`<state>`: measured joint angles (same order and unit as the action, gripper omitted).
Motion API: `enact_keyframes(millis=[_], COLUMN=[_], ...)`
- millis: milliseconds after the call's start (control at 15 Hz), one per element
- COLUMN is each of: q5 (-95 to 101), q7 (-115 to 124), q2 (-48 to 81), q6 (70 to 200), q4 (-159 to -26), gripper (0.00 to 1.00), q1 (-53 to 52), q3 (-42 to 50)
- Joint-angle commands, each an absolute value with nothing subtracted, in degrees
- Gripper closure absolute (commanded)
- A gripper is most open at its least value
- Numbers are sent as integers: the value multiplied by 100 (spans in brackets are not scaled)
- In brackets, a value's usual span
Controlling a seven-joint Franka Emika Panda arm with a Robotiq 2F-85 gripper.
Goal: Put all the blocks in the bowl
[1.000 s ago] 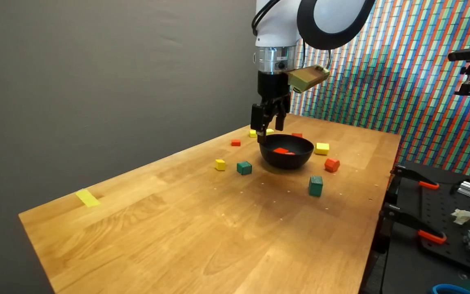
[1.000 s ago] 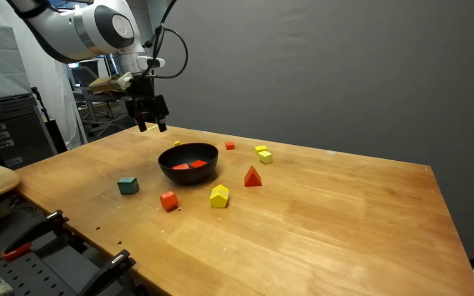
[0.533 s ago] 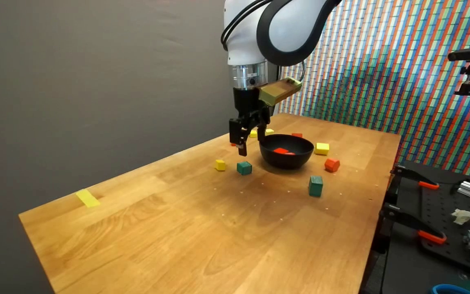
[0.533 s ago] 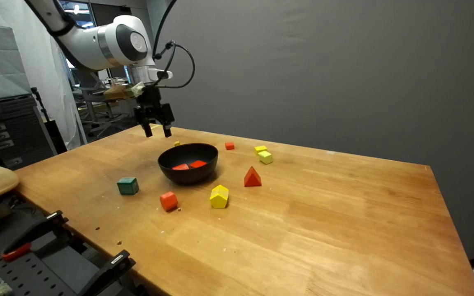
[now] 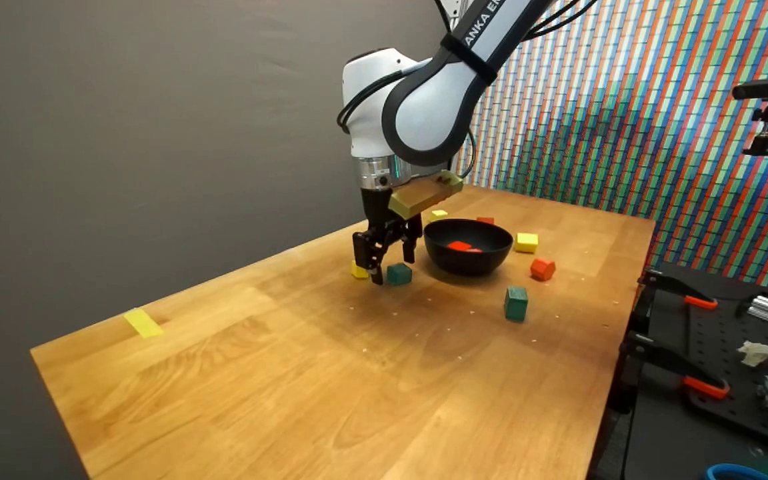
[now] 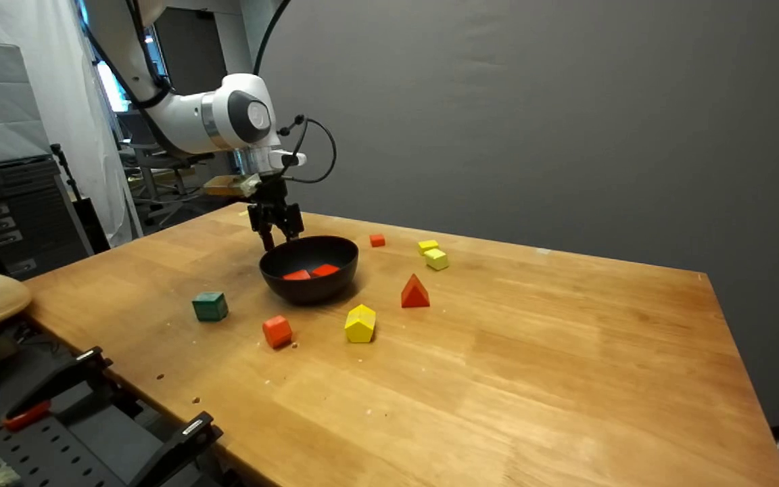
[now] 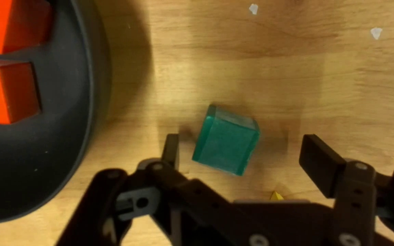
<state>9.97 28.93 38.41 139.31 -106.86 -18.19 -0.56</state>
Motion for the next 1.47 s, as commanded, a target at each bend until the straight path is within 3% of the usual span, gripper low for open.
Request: enact_keyframes(millis=[0,267,400,867,1333,1400], q5=[686,325,305,2396,2587,2470], q7=[3202,3398,3434,4369,4564,4541], q2=[4051,3832,3528,1703,1470,1553], q6=[14065,14194,14275,14159,14619,14770], q4=[-10483,-10723,-10957,-12494,-13270,-13310], gripper=[42,73,84,87,86,81], q1=[-1872,-1840,-1859,-2374,-1463,-1388], q3=[81,73,91,1191,686,602])
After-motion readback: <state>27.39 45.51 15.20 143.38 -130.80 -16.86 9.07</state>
